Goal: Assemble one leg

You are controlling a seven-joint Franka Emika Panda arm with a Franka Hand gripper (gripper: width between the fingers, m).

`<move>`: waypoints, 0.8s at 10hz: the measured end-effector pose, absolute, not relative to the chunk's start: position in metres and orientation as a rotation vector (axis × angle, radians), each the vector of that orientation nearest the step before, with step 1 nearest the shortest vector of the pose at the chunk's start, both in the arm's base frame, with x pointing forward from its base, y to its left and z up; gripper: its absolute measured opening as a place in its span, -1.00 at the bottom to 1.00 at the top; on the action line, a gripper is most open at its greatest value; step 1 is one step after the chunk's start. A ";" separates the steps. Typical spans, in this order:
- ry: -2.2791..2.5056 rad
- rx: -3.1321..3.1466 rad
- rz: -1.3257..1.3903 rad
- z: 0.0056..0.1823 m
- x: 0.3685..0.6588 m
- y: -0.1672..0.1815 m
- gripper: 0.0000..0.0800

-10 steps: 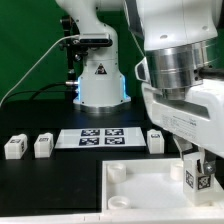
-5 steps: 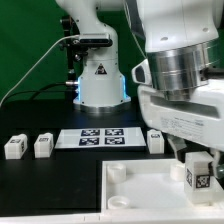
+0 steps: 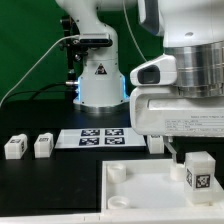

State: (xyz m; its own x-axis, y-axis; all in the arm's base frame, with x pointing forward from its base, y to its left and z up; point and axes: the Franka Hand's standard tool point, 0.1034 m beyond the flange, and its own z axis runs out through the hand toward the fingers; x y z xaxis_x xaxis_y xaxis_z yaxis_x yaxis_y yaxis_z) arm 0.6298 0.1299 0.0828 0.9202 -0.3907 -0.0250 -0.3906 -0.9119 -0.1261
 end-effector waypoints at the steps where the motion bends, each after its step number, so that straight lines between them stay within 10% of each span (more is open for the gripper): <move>1: 0.325 -3.022 -0.026 0.083 0.630 0.127 0.62; 6: -0.487 -3.091 -0.086 0.075 0.633 0.120 0.59; 8: -0.392 -3.101 -0.085 0.075 0.633 0.120 -0.28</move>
Offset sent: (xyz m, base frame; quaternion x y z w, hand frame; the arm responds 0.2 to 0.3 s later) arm 0.0077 -0.0088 -0.0045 -0.0750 0.0291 -0.3015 0.9501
